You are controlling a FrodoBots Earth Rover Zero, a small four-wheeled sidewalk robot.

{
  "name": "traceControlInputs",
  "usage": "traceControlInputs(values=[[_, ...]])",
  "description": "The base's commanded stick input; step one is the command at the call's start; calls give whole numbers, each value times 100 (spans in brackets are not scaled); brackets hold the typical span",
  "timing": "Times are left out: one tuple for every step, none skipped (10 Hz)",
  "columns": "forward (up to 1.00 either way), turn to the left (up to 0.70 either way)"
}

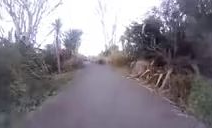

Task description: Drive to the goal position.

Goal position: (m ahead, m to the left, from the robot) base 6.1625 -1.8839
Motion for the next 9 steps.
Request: traceControlInputs(values=[[70,0],[70,0],[70,0],[70,0],[70,0],[70,0],[70,0],[70,0],[70,0]])
